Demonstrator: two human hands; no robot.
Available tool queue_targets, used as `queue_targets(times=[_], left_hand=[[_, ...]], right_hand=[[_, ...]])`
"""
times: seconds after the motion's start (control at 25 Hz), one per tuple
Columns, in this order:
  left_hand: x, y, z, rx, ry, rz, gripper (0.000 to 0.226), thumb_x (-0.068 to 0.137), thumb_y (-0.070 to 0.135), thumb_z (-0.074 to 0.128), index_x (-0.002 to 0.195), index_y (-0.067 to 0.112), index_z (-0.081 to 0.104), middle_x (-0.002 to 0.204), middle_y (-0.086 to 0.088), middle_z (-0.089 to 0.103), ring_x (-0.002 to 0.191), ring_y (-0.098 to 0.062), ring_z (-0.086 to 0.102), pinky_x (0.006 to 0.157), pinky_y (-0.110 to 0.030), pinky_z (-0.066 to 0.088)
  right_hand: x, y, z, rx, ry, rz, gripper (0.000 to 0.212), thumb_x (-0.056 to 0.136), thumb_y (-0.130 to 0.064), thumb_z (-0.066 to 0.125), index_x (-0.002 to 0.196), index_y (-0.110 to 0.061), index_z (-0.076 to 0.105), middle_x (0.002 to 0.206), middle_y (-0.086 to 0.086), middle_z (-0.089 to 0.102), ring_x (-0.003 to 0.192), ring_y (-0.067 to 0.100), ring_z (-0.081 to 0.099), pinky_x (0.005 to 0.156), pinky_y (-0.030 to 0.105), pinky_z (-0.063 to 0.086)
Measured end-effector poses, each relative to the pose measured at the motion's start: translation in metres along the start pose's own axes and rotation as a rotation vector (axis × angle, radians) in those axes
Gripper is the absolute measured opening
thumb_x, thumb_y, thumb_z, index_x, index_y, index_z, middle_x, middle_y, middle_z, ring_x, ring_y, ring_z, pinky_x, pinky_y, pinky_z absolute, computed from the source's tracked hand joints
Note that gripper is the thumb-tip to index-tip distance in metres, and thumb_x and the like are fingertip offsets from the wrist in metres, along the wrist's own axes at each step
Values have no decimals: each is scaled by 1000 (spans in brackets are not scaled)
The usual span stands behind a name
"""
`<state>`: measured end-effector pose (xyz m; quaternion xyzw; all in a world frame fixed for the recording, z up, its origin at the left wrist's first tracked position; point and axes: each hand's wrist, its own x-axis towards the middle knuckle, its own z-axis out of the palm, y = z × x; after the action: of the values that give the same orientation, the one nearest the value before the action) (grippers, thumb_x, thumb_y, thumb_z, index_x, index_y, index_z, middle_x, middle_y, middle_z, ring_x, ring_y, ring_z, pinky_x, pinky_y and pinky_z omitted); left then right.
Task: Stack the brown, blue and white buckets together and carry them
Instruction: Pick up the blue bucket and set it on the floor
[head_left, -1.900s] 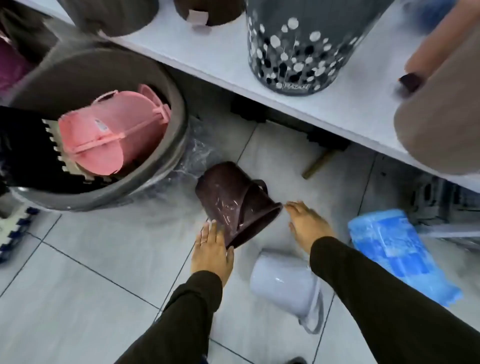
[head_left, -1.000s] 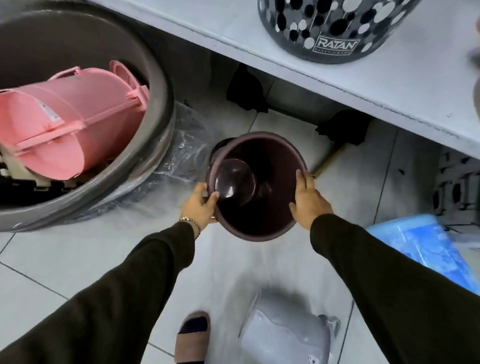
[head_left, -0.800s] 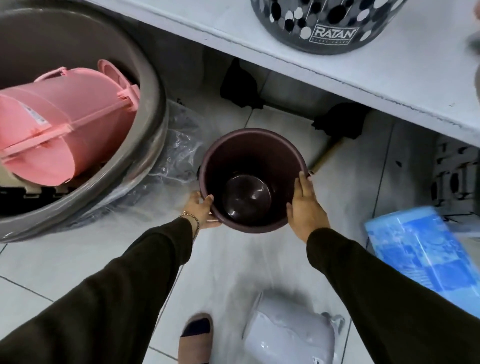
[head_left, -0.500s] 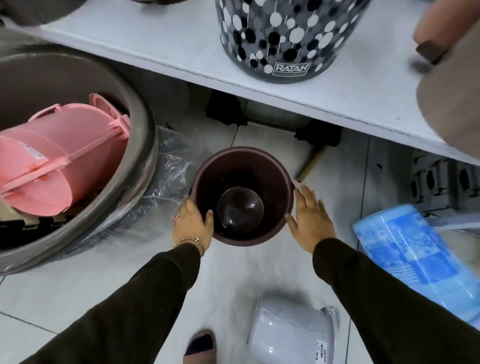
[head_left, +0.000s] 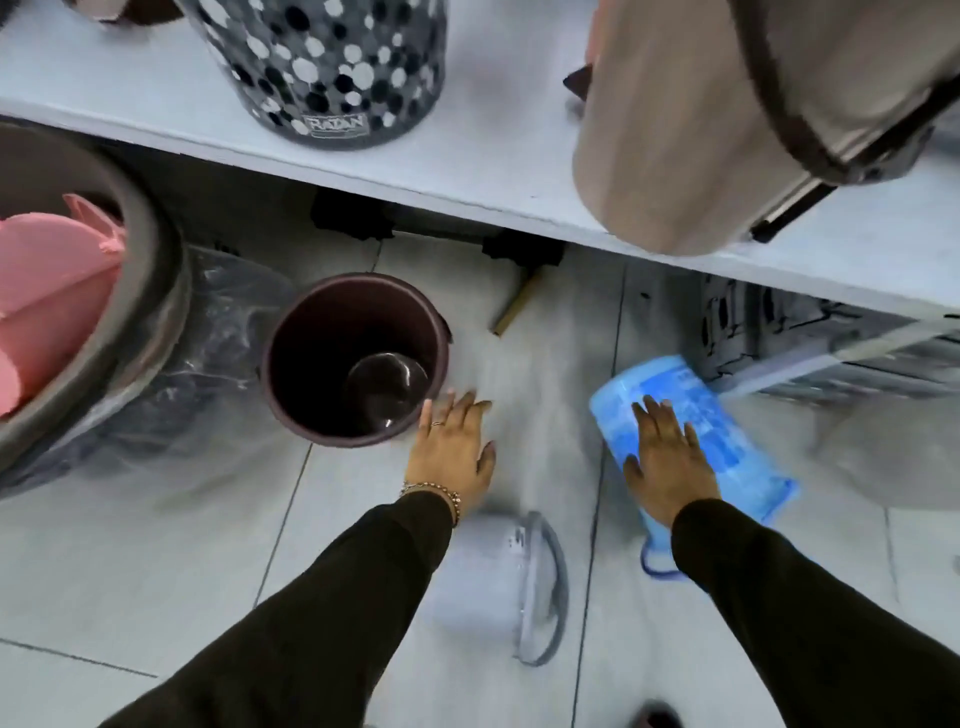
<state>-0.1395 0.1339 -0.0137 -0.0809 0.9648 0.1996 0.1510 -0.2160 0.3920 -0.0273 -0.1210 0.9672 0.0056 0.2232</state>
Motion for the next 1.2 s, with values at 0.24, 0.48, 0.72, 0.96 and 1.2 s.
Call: queue_targets(times=[0.24,0.48,0.72,0.96,1.2], left_hand=[[-10,153,112,-151,-160,44,54,94,42,46,145,24,38,162,0,25,151,-21,17,124,-36,14],[-11,252,227,-309,-324,-71,59,83,52,63,134,27,45,162,4,21,135,-17,47,100,-30,45],[-5,281,233,-624,-5,-309,28,88,21,65,115,17,58,130,0,45,101,-22,61,79,-19,40],[21,252,163,-888,10,-348,13,90,33,61,101,35,55,100,-8,70,87,-32,70,70,-44,62],[43,246,145,-1075,-55,-569,17,89,18,66,99,18,52,97,-24,70,74,-39,70,69,-49,62]], right_hand=[[-43,184,29,-101,-134,140,78,89,-4,46,158,-18,12,167,4,8,154,28,3,123,49,13],[-15,269,69,29,-99,44,62,93,-9,54,149,-26,32,162,0,28,152,28,19,121,48,23],[-1,279,61,-110,163,-206,45,91,-41,56,132,-25,50,126,3,64,109,31,65,95,47,47],[26,249,1,8,285,-110,66,93,-21,55,153,-22,28,145,8,48,122,34,52,97,47,46],[3,264,27,146,59,104,86,91,-2,44,158,-14,-8,167,5,-3,149,36,20,106,46,46]])
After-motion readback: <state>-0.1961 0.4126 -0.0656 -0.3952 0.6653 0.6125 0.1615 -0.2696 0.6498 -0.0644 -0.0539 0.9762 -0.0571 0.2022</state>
